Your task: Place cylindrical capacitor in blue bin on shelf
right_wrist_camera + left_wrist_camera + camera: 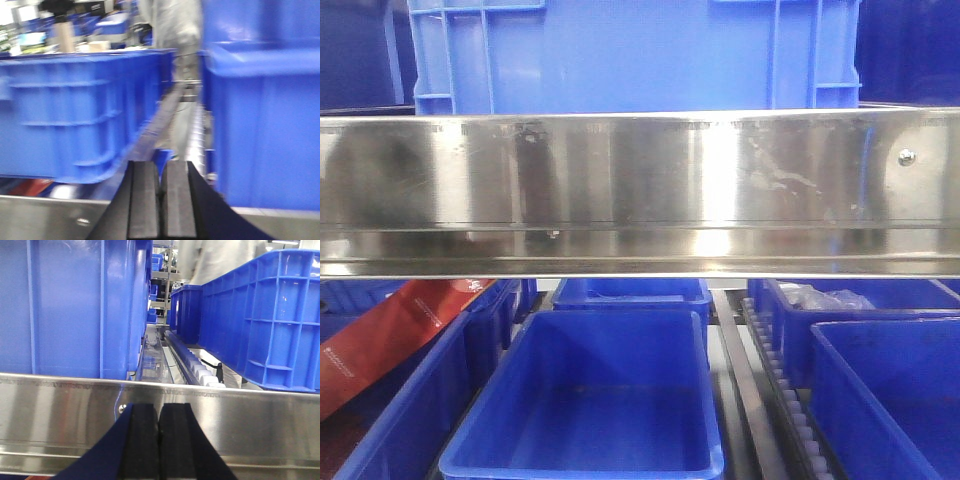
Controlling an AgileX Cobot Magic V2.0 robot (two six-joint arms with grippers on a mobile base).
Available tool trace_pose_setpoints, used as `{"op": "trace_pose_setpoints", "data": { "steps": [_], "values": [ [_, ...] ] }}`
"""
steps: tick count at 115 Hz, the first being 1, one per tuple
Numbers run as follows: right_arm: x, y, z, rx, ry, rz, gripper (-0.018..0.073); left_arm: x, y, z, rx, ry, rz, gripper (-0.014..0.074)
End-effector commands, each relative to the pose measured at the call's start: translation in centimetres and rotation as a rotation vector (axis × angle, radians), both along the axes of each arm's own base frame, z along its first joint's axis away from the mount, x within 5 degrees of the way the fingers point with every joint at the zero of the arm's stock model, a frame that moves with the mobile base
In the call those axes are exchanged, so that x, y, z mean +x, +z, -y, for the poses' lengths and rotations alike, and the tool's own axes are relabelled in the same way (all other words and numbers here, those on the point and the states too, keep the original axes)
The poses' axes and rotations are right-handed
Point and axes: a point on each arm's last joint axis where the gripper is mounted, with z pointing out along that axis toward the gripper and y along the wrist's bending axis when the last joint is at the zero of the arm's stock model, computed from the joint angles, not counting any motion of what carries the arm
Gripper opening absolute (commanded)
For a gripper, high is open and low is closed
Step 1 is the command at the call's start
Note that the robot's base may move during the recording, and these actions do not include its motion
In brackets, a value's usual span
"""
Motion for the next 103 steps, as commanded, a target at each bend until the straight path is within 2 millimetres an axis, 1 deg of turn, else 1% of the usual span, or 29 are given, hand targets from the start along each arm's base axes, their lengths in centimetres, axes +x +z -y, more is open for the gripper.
{"op": "trace_pose_setpoints", "data": {
  "steps": [1, 20, 33, 49, 56, 61, 84, 103],
  "values": [
    [0.0, -1.4, 0.4, 0.006, -0.068, 0.048, -0.0153, -0.1, 0.3, 0.0, -0.01, -0.006, 0.028, -0.0111],
    [0.5, -4.2, 0.8, -0.085, -0.144, 0.058, -0.0153, -0.1, 0.3, 0.0, -0.01, -0.006, 0.03, -0.0111],
    [0.7, -5.8, 0.9, -0.137, -0.154, 0.037, -0.0153, -0.1, 0.3, 0.0, -0.01, -0.006, 0.03, -0.0111],
    [0.8, -7.9, 1.0, -0.144, -0.163, 0.031, -0.0153, -0.1, 0.3, 0.0, -0.01, -0.006, 0.03, -0.0111],
    [0.8, -7.4, 1.1, -0.14, -0.177, 0.087, -0.0153, -0.1, 0.3, 0.0, -0.01, -0.006, 0.03, -0.0111],
    [0.8, -7.8, 1.0, -0.143, -0.168, 0.048, -0.0153, -0.1, 0.3, 0.0, -0.01, -0.006, 0.03, -0.0111],
    [0.8, -7.8, 1.0, -0.15, -0.167, 0.047, -0.0153, -0.1, 0.3, 0.0, -0.011, -0.006, 0.036, -0.0111],
    [0.8, -8.1, 1.0, -0.153, -0.158, 0.01, -0.0153, -0.1, 0.3, 0.0, -0.011, -0.006, 0.036, -0.0111]
  ]
}}
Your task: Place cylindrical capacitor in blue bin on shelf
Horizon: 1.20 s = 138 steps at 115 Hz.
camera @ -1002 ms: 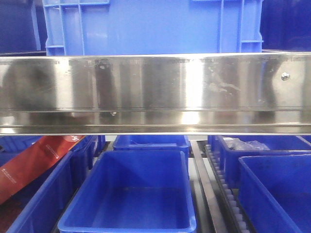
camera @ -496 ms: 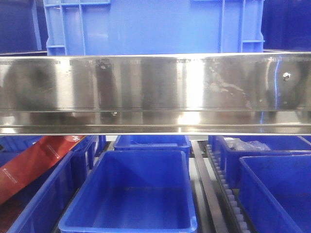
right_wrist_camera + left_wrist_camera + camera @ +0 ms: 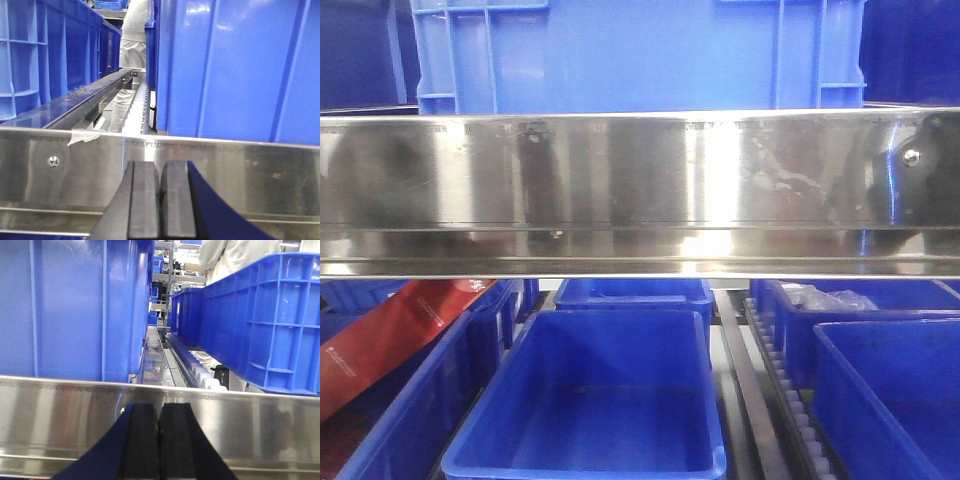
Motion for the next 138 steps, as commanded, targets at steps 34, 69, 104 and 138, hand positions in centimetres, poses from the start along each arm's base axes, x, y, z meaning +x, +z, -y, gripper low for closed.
{"op": "trace_pose_setpoints", "data": {
  "steps": [34, 69, 104, 138],
  "values": [
    [-0.03, -0.19, 0.01, 0.008, -0.003, -0.015, -0.0153, -0.07, 0.28, 0.02, -0.009, -0.006, 0.024, -0.0111],
    [-0.03, -0.14, 0.02, 0.013, -0.004, -0.008, -0.0153, -0.07, 0.28, 0.02, -0.009, -0.006, 0.024, -0.0111],
    [-0.03, -0.14, 0.02, 0.013, -0.004, -0.008, -0.0153, -0.07, 0.28, 0.02, -0.009, -0.006, 0.024, -0.0111],
    [-0.03, -0.14, 0.02, 0.013, -0.004, -0.008, -0.0153, -0.07, 0.28, 0.02, -0.009, -0.006, 0.024, -0.0111]
  ]
}}
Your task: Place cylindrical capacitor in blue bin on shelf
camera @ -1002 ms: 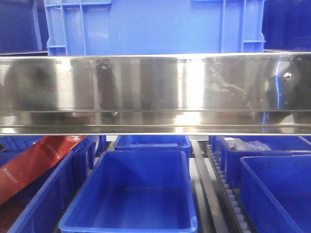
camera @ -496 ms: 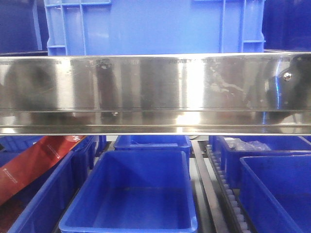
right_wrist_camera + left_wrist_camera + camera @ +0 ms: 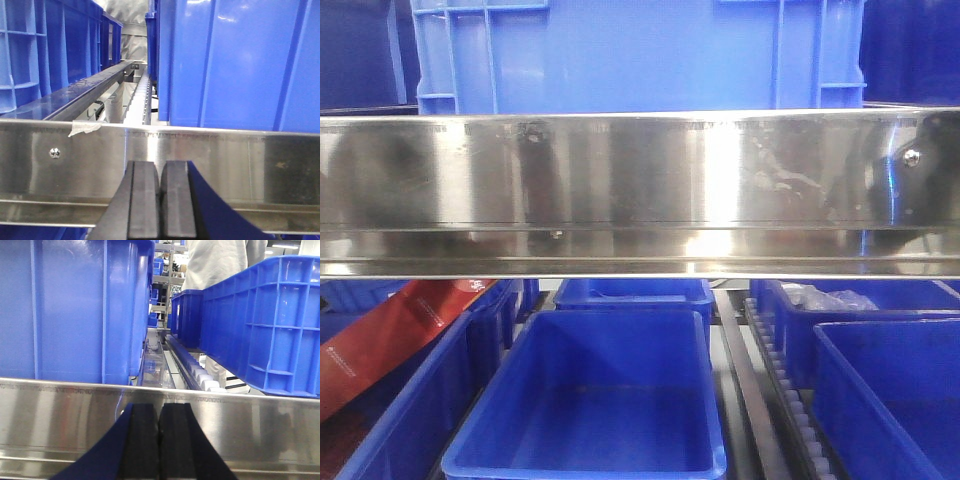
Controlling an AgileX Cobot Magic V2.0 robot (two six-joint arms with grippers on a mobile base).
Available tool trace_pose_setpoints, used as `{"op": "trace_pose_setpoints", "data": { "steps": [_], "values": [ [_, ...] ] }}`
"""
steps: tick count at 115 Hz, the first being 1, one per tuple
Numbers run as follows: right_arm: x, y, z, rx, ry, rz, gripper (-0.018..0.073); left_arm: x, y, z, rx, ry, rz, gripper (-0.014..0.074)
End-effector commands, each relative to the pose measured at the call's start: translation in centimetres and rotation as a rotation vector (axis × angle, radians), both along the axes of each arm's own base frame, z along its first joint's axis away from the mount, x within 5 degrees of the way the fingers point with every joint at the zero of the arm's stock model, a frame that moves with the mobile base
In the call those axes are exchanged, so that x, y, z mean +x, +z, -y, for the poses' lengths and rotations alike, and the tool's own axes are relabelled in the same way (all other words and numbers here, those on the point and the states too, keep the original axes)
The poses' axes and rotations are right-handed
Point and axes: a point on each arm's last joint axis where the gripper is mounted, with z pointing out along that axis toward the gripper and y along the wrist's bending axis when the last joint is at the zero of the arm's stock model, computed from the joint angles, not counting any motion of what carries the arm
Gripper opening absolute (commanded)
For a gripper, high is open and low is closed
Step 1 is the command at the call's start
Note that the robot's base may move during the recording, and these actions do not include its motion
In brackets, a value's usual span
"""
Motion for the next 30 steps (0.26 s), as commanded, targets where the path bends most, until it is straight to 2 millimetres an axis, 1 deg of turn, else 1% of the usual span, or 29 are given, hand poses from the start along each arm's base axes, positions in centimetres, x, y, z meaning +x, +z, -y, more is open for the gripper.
{"op": "trace_pose_setpoints", "data": {
  "steps": [1, 30],
  "values": [
    [-0.02, 0.08, 0.06, -0.003, -0.008, 0.016, -0.0153, -0.07, 0.28, 0.02, -0.009, -0.006, 0.024, -0.0111],
    [-0.02, 0.08, 0.06, -0.003, -0.008, 0.016, -0.0153, -0.07, 0.28, 0.02, -0.009, -0.006, 0.024, -0.0111]
  ]
}}
